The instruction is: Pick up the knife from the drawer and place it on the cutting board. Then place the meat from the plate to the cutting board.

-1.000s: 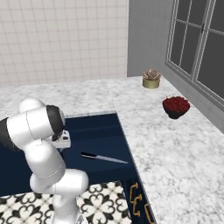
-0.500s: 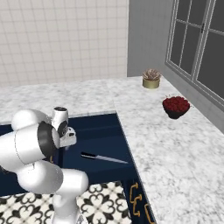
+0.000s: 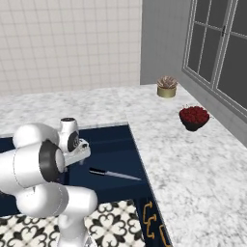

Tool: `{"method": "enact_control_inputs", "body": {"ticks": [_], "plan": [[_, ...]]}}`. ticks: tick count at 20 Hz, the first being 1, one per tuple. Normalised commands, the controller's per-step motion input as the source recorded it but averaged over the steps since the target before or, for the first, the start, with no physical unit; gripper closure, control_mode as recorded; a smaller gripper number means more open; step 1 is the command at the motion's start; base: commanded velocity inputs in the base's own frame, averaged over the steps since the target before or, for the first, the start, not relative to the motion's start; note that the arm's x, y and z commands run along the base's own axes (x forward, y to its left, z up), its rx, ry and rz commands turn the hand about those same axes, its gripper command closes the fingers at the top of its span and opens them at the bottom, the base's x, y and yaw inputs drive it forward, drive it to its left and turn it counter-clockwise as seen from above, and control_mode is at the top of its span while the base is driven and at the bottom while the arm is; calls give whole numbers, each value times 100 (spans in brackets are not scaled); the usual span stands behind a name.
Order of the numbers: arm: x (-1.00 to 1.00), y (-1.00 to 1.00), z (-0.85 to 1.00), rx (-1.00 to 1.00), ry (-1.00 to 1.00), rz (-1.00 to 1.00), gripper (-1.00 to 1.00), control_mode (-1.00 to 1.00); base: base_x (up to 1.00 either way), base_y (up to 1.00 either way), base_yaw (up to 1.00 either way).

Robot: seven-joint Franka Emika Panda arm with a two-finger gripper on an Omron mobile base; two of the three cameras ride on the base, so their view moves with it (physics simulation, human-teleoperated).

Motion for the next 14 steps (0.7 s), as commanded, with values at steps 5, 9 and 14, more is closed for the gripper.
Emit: {"method": "enact_control_inputs", "body": {"ticks": [5,9,14], "plan": [[14,-42,0,-1,-1,6,-100,-100,0,0,0],[41,-5,-19,0,1,2,-100,-100,0,0,0],[37,0,-30,-1,0,0,-100,-100,0,0,0]]}}
